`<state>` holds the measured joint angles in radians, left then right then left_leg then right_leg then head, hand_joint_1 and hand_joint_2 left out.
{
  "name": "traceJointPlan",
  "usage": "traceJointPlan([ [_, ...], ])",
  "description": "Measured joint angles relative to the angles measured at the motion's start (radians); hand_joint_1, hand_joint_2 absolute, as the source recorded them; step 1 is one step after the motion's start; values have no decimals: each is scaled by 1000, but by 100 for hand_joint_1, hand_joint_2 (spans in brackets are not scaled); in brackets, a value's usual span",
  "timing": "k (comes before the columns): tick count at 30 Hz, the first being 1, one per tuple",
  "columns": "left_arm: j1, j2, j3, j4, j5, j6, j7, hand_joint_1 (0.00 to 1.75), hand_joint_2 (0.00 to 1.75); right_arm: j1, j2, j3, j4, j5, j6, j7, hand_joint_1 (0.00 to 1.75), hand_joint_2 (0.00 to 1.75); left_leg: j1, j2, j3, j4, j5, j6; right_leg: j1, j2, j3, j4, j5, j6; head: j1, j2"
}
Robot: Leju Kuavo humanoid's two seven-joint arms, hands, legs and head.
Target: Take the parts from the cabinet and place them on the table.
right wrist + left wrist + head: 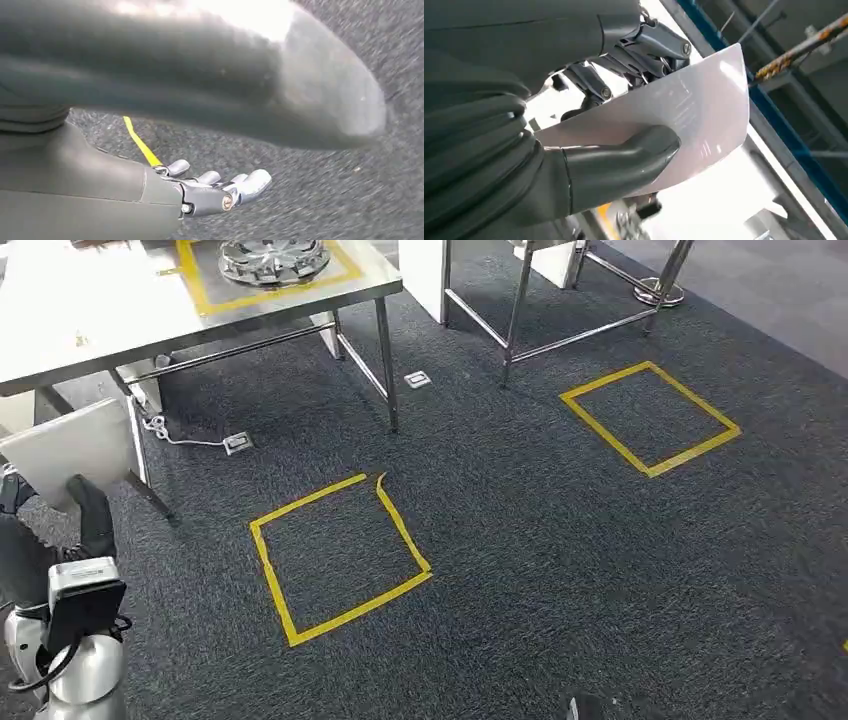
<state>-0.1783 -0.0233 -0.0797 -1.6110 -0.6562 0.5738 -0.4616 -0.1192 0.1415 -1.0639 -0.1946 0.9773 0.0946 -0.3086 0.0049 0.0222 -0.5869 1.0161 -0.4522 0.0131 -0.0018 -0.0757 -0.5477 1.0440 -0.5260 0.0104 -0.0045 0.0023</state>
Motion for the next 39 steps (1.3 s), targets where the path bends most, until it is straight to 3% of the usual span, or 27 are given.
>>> traceJointPlan([
  [1, -9, 0, -3, 1, -12, 9, -6, 175, 175, 0, 0, 0, 0, 0, -1, 0, 0, 0, 3, -12, -3, 0, 3, 5, -2, 51, -29, 58, -37, 5, 3, 0],
  [2, -15, 0, -8, 5, -24, 21, -12, 175, 175, 3, 0, 0, 0, -2, -1, 0, 0, 0, 4, -24, -6, 0, 4, 7, -5, 68, -67, 137, -77, 9, 5, 0],
  [4, -19, 0, -18, 12, -41, 42, -20, 175, 175, 11, 0, -1, 0, -9, -3, -2, 0, 0, 4, -53, -11, 2, 6, 8, -6, 72, -146, 289, -130, 13, 5, 0],
  [5, -19, 0, -22, 16, -45, 53, -22, 175, 175, 14, 0, -2, 0, -12, -4, -3, 0, 0, 4, -67, -12, 4, 6, 7, -7, 73, -161, 311, -125, 13, 5, 0],
  [6, -20, 1, -26, 20, -51, 64, -25, 175, 175, 16, 0, -3, 0, -14, -5, -4, 0, 0, 5, -84, -13, 6, 7, 6, -8, 74, -150, 279, -91, 13, 5, 0],
  [8, -27, 2, -30, 27, -66, 84, -28, 175, 175, 16, -2, -5, 0, -19, -5, -6, 0, 0, 8, -113, -14, 12, 7, 0, -12, 86, -76, 118, 0, 11, 5, 0],
  [9, -34, 2, -34, 32, -77, 95, -28, 175, 175, 16, -3, -5, 0, -21, -5, -6, 0, 0, 10, -127, -16, 17, 6, -6, -17, 124, -28, 19, 39, 11, 5, 0],
  [10, -39, 2, -37, 34, -89, 104, -28, 175, 175, 17, -3, -6, 0, -24, -3, -5, 0, 0, 6, -137, -21, 19, 7, -14, -16, 156, -21, -2, 19, 13, 5, 0],
  [14, -49, 1, -42, 43, -148, 120, -17, 175, 175, 14, -3, -18, 0, -56, 39, 11, 0, 0, 12, -167, -28, 5, 17, -44, -9, 121, -23, -11, 32, -17, 6, 0],
  [15, -48, 2, -42, 45, -162, 121, -14, 175, 175, 12, -3, -24, 0, -64, 54, 24, 0, 0, 12, -125, -35, 25, 12, -47, -15, 108, -21, -19, 41, -30, 4, 0],
  [16, -54, 2, -42, 46, -170, 121, -11, 175, 175, 15, -3, -27, 0, -66, 63, 26, 0, 0, 5, -65, -49, 59, -14, -50, -14, 105, -20, -20, 41, -36, -4, 0],
  [18, -60, 1, -42, 48, -184, 122, -13, 175, 175, 21, -3, -31, 0, -70, 70, 27, 0, 0, 6, -31, -110, 197, -97, -55, -11, 91, -21, -20, 41, -40, -5, 0],
  [19, -60, 1, -42, 50, -185, 122, -17, 175, 175, 23, -3, -32, 0, -70, 73, 30, 0, 0, 6, -29, -146, 278, -133, -56, -10, 83, -23, -19, 40, -41, -6, 0],
  [20, -59, 1, -42, 52, -185, 122, -22, 175, 175, 24, -3, -32, 0, -70, 76, 37, 0, 0, 6, -29, -166, 325, -146, -56, -9, 76, -24, -19, 40, -41, -7, 0],
  [21, -58, 1, -42, 55, -183, 122, -25, 175, 175, 25, -3, -32, 0, -69, 79, 41, 0, 0, 6, -28, -161, 320, -132, -55, -9, 70, -24, -19, 40, -41, -6, 0],
  [22, -59, 0, -42, 55, -182, 122, -29, 175, 175, 25, -3, -33, 0, -69, 82, 47, 0, 0, 6, -28, -133, 272, -101, -52, -8, 65, -23, -18, 39, -40, -7, 0],
  [24, -60, 0, -42, 55, -177, 122, -38, 175, 175, 23, -3, -35, 0, -69, 84, 57, 0, 0, 4, -24, -35, 93, -21, -43, -7, 58, -18, -18, 36, -36, -6, 0],
  [25, -62, -1, -42, 55, -175, 122, -43, 175, 175, 23, -3, -36, 0, -69, 84, 58, 0, 0, 0, -10, 4, 15, -23, -35, -6, 55, -17, -18, 33, -31, -6, 0],
  [26, -62, -2, -42, 55, -174, 122, -45, 175, 175, 21, -3, -38, 0, -69, 84, 60, 0, 0, -5, -10, 11, 10, -25, -30, 0, 54, -20, -15, 30, -25, -5, 0],
  [30, -63, -4, -42, 55, -165, 122, -46, 175, 175, 19, -3, -45, 0, -69, 108, 68, 0, 0, -3, -23, 12, 3, -21, -6, -1, 47, -12, -24, 29, 0, -5, 0],
  [31, -64, -6, -42, 55, -164, 122, -45, 175, 175, 19, -3, -46, 0, -69, 116, 71, 0, 0, 1, -23, 17, -2, -19, -1, -5, 59, -16, -5, 22, 6, -3, 0],
  [32, -66, -7, -42, 56, -162, 122, -45, 175, 175, 19, -3, -46, 0, -69, 119, 72, 0, 0, 3, -23, 18, -2, -20, 4, -5, 66, -42, 41, -4, 10, -2, 0],
  [34, -66, -10, -42, 60, -161, 122, -44, 175, 175, 20, -3, -47, 0, -68, 120, 74, 0, 0, 3, -25, 18, -1, -23, 10, -7, 68, -131, 202, -71, 17, 0, 0],
  [35, -66, -10, -43, 64, -159, 122, -41, 175, 175, 21, -3, -47, 0, -66, 121, 75, 0, 0, 2, -27, 18, 0, -25, 12, -7, 68, -176, 274, -89, 19, 0, 0],
  [36, -66, -11, -44, 67, -157, 122, -36, 175, 175, 23, -3, -47, 0, -66, 125, 77, 0, 0, 2, -30, 20, 2, -28, 11, -8, 68, -200, 299, -79, 20, 0, 0],
  [37, -66, -11, -46, 70, -156, 122, -34, 175, 175, 25, -3, -47, 0, -66, 129, 79, 0, 0, 2, -34, 25, 2, -32, 10, -8, 68, -196, 269, -42, 19, 0, 0],
  [39, -69, -11, -51, 73, -155, 122, -24, 175, 175, 27, -4, -47, 0, -66, 139, 99, 0, 0, 2, -40, 40, 3, -42, 5, -8, 69, -127, 103, 63, 12, 1, 0],
])
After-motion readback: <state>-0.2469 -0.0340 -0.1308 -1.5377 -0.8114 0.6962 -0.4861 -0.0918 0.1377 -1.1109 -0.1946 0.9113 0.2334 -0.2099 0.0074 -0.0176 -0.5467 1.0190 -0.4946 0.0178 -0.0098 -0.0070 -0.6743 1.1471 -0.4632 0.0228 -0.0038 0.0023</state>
